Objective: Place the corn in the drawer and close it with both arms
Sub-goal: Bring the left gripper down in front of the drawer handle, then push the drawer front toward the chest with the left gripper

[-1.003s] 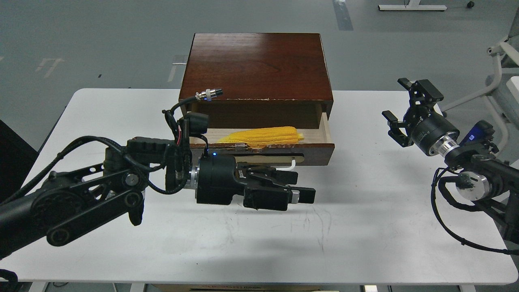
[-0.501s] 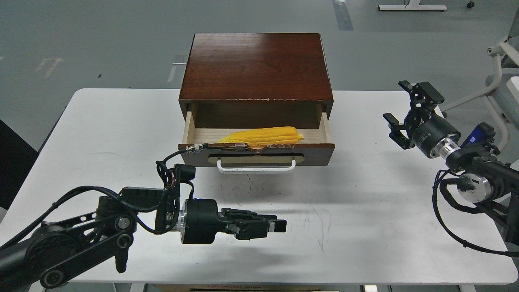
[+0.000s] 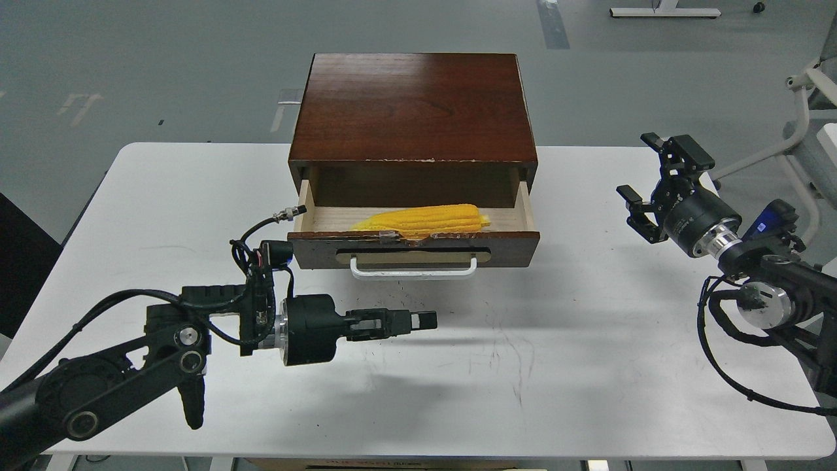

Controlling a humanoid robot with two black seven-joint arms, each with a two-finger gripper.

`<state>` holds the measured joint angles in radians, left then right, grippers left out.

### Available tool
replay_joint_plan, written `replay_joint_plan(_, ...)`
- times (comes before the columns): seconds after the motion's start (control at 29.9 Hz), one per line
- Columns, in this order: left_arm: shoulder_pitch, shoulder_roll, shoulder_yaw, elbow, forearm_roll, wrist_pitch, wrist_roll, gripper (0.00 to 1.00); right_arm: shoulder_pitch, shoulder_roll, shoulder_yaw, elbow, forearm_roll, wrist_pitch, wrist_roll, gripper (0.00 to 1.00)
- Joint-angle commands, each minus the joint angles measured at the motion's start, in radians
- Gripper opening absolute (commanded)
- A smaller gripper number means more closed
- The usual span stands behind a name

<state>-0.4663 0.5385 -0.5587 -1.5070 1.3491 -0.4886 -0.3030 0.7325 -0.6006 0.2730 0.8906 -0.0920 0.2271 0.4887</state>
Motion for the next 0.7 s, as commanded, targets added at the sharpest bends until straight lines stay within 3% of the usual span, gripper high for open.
replay_joint_plan(0.0,0.000,0.000,0.000,0.022,-0.041,0.000,0.002,0.00,-0.001,0.005,0.000,-0.001,0.000,-0.002,0.000,1.00)
replay_joint_plan(0.13,0.000,-0.005,-0.001,0.045,-0.054,0.000,0.028,0.00,-0.001,0.007,0.000,-0.001,0.000,-0.002,0.000,1.00)
replay_joint_plan(0.67,-0.014,-0.014,-0.017,0.097,-0.162,0.012,0.036,0.00,-0.004,0.007,-0.008,-0.001,0.000,-0.002,0.000,1.00)
